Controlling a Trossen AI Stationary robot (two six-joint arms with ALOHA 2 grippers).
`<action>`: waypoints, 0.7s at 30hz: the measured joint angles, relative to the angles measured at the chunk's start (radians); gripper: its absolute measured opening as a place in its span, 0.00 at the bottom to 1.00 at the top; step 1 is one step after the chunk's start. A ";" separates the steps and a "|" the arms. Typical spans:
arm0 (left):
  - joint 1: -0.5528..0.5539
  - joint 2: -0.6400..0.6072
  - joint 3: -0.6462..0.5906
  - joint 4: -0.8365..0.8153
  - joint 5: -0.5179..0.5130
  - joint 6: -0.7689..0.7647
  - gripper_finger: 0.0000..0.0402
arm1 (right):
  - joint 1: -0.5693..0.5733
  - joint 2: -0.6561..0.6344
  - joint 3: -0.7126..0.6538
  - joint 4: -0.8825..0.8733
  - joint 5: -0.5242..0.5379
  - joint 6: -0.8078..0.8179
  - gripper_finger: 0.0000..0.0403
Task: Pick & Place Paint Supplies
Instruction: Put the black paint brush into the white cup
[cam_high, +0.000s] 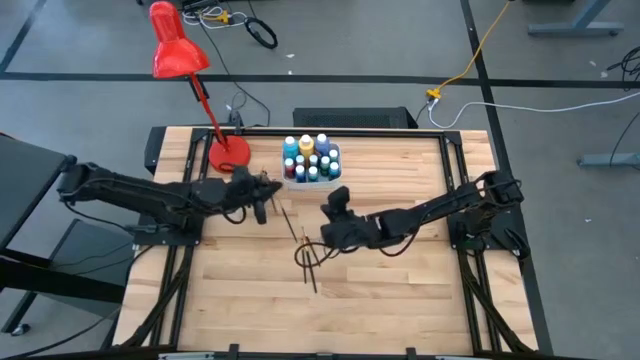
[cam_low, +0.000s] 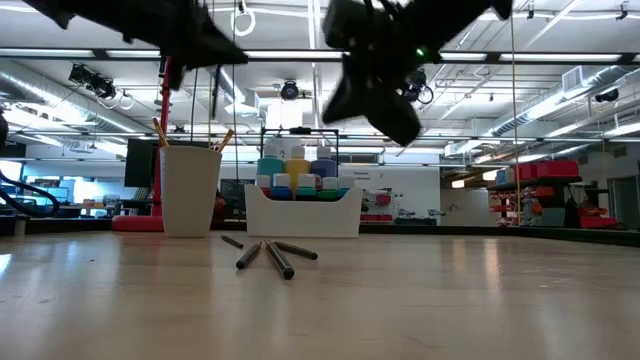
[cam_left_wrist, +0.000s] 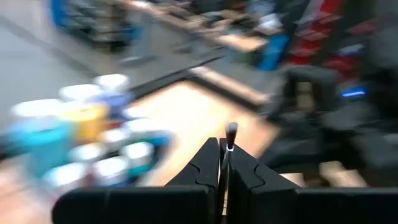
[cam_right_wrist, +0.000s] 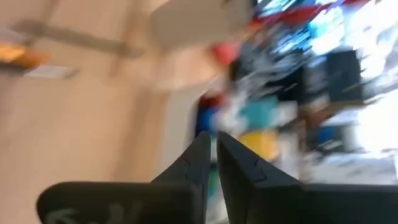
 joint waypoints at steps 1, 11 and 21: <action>-0.002 -0.019 0.000 -0.055 -0.048 0.004 0.03 | -0.001 -0.002 0.000 -0.070 -0.015 0.079 0.08; -0.048 -0.132 -0.001 -0.159 -0.317 0.202 0.03 | -0.010 -0.072 -0.054 -0.364 -0.038 0.439 0.05; 0.000 -0.047 -0.089 -0.130 -0.448 0.174 0.03 | -0.120 -0.360 -0.517 0.398 -0.430 0.366 0.06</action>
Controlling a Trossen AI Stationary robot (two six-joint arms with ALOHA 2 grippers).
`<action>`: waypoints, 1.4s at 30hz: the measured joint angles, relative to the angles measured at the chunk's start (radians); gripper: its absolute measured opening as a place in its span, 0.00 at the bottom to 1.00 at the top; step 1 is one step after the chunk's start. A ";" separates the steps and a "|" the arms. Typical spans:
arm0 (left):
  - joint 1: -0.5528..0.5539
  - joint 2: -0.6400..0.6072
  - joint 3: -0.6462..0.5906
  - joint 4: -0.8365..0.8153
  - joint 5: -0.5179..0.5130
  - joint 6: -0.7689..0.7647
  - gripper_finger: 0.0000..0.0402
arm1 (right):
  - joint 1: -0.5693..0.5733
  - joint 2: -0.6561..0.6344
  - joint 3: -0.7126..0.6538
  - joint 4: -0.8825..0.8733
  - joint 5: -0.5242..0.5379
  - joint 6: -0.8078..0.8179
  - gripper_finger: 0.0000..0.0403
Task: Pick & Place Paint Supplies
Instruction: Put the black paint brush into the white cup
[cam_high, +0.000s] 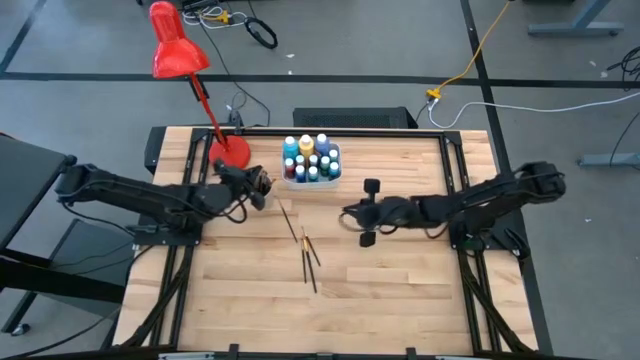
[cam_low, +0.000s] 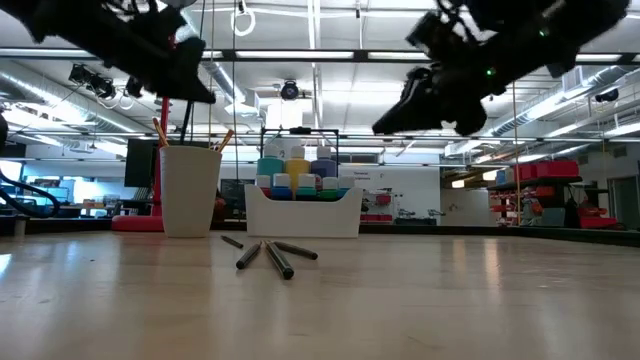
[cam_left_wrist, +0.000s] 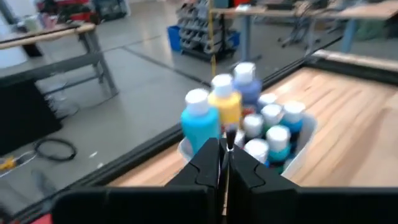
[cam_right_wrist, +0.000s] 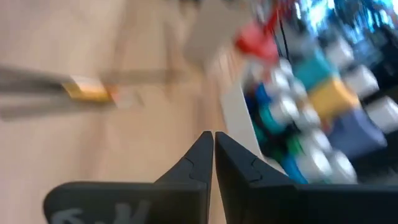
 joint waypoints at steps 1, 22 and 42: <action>0.005 0.015 -0.011 0.004 -0.010 -0.017 0.03 | -0.011 -0.012 -0.041 0.095 -0.060 0.001 0.06; -0.025 0.129 -0.023 0.480 0.018 0.216 0.33 | -0.028 -0.019 -0.182 0.456 -0.185 0.170 0.28; -0.144 0.239 -0.022 0.563 0.681 -0.148 0.31 | -0.028 -0.019 -0.182 0.465 -0.221 0.280 0.45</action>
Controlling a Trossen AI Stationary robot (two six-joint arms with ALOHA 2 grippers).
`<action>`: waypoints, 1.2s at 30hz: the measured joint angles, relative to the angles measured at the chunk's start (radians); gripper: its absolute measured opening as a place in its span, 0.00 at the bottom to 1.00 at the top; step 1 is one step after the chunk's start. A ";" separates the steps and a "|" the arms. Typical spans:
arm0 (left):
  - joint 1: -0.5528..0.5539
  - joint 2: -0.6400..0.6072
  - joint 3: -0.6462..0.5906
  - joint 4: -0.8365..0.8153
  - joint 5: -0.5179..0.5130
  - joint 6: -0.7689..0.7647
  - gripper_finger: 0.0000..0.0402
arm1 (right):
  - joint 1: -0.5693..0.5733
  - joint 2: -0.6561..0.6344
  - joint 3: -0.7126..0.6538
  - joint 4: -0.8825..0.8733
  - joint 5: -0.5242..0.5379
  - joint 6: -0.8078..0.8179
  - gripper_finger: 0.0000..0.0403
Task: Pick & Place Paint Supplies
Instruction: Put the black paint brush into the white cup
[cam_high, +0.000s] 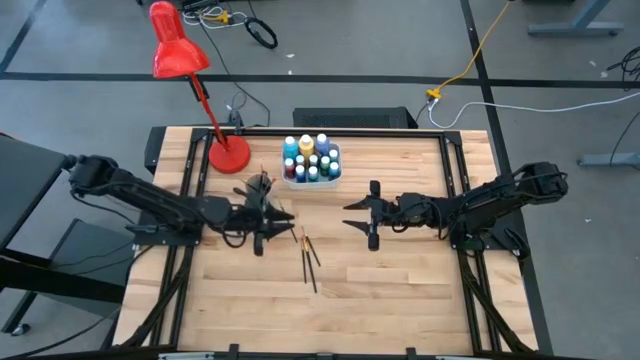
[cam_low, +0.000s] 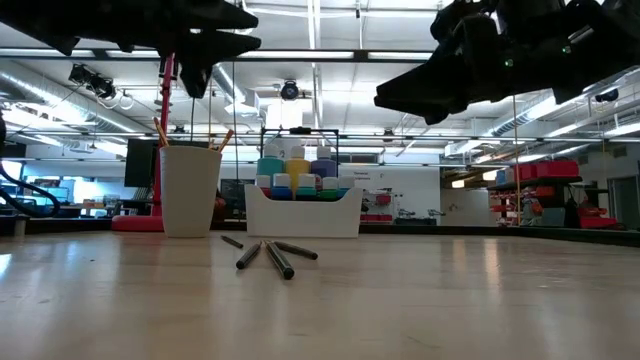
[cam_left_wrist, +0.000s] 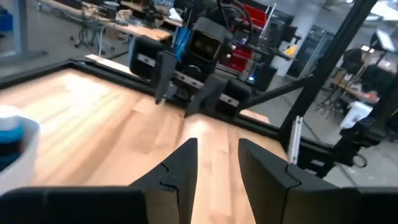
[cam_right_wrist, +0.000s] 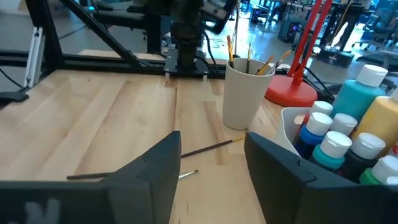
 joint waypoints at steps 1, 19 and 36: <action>-0.010 0.018 0.000 0.023 -0.004 -0.008 0.31 | 0.000 0.000 0.000 0.003 0.000 0.005 0.45; -0.148 0.350 0.091 0.189 -0.045 -0.181 0.31 | 0.000 0.000 0.001 0.000 0.001 0.007 0.44; -0.151 0.550 0.240 0.074 -0.083 -0.171 0.30 | 0.000 0.000 0.001 -0.011 -0.013 0.007 0.44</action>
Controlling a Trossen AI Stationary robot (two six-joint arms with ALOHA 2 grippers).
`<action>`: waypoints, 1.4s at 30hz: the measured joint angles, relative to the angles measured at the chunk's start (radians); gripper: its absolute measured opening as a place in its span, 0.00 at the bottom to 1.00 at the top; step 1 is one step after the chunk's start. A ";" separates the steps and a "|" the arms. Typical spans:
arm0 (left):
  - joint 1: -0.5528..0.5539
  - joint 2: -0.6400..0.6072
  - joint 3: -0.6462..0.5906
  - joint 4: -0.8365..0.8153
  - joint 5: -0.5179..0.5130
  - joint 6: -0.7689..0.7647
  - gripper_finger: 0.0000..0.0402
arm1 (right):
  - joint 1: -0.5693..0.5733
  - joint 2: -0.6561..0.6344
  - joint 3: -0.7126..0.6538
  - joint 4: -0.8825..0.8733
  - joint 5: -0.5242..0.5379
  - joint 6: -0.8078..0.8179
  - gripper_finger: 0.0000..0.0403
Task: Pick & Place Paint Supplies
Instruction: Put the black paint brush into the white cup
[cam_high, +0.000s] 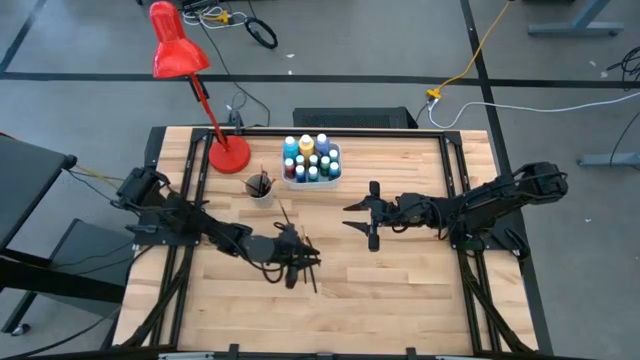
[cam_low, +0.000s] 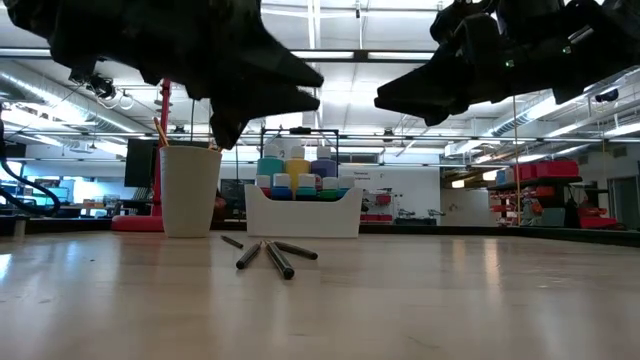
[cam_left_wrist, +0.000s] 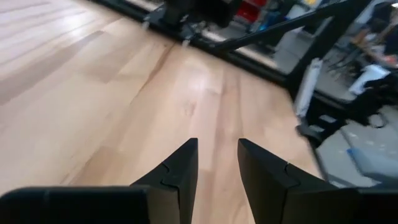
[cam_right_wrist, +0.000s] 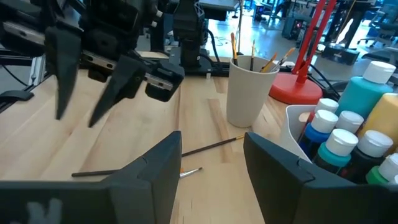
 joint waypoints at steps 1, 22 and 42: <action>0.000 0.000 0.000 -0.016 -0.012 -0.008 0.30 | 0.000 0.000 0.000 0.000 0.000 0.000 0.44; 0.002 -0.015 0.033 -0.041 -0.044 0.066 0.30 | 0.121 0.202 0.140 -0.027 -0.003 0.119 0.44; -0.220 -0.076 0.393 -0.621 -0.628 0.407 0.30 | 0.133 0.669 0.522 -0.314 0.214 0.381 0.44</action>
